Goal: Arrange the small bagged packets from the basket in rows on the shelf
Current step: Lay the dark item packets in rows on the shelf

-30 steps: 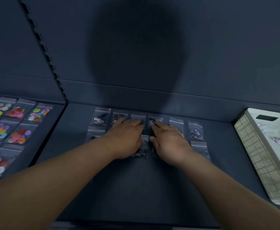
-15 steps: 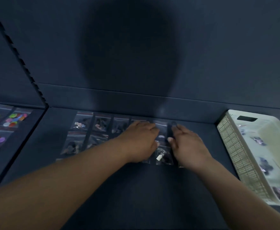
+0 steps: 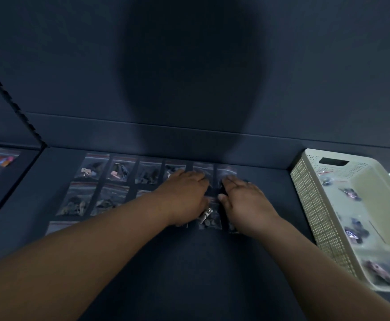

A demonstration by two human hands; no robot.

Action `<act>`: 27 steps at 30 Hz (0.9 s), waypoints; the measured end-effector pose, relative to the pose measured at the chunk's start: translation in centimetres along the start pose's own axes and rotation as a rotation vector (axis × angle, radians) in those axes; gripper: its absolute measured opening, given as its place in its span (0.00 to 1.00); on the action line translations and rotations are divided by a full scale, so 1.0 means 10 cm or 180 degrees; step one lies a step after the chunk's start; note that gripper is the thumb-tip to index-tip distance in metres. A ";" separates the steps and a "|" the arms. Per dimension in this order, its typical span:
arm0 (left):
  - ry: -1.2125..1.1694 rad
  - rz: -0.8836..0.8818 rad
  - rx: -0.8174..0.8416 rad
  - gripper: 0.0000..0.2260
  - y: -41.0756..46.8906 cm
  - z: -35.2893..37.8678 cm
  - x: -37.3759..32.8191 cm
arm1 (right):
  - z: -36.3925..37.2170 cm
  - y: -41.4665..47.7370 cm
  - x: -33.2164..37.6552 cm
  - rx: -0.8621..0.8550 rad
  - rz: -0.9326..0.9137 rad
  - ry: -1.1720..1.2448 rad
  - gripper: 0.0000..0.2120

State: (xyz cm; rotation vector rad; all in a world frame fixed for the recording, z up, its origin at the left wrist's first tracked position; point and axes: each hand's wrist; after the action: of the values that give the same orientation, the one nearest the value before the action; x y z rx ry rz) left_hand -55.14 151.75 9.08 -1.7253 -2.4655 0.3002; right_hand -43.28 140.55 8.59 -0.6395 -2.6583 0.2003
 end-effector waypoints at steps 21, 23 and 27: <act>0.0157 -0.0232 -0.0085 0.24 -0.91 0.20 -0.11 | 0.32 -0.57 0.29 0.0065 -0.0693 -0.0098 0.25; 0.0143 -0.0254 -0.0089 0.24 -0.91 0.20 -0.10 | 0.31 -0.56 0.33 0.0075 -0.0646 -0.0156 0.25; 0.0109 -0.0283 -0.0074 0.25 -0.90 0.18 -0.10 | 0.29 -0.54 0.38 0.0085 -0.0549 -0.0179 0.25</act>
State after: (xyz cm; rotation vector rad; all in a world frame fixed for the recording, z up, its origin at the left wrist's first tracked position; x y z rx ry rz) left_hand -63.44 147.66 9.40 -1.6096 -2.5218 0.2320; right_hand -49.75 137.43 8.49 -0.3988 -2.7422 0.2069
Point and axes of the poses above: each hand's wrist, its own y-axis towards the middle knuckle, its own z-axis out of the palm, x = y × z, and after that the axes turned 11 degrees about y, right-handed
